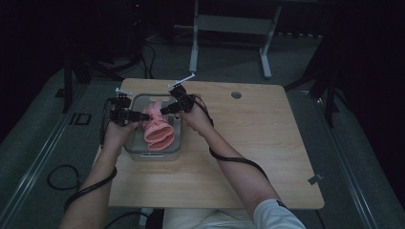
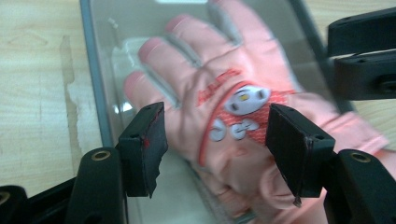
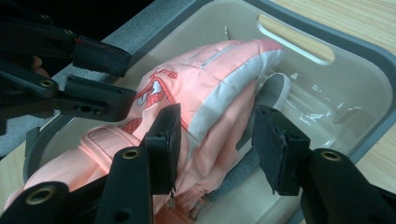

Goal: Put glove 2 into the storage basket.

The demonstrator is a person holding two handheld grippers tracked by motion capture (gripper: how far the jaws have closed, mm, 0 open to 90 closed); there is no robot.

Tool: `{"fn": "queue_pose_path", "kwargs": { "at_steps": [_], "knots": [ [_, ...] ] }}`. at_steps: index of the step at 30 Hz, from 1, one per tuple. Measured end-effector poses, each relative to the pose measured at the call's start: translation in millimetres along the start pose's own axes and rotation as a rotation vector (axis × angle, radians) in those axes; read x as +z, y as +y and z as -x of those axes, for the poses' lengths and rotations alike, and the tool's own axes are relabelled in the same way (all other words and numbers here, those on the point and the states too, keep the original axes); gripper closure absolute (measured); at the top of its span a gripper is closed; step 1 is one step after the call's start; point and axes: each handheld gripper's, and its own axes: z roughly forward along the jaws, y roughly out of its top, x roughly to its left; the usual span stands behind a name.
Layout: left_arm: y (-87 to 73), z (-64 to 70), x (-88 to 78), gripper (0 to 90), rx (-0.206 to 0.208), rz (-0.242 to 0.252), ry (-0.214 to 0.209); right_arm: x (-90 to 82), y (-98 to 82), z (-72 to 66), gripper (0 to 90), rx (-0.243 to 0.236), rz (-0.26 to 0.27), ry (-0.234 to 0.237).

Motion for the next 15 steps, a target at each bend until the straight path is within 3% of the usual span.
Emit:
{"fn": "queue_pose_path", "kwargs": {
  "at_steps": [6, 15],
  "knots": [
    [2.6, 10.5, -8.8, 36.9, 0.027, 0.029, -0.036, -4.0, -0.2, -1.1, 51.5, -0.004, 0.0, 0.007],
    [-5.1, 29.4, -23.4, 36.4, 0.114, 0.089, -0.064, -20.4, -6.5, 2.2, 44.2, -0.016, 0.033, 0.014]
  ]
}}
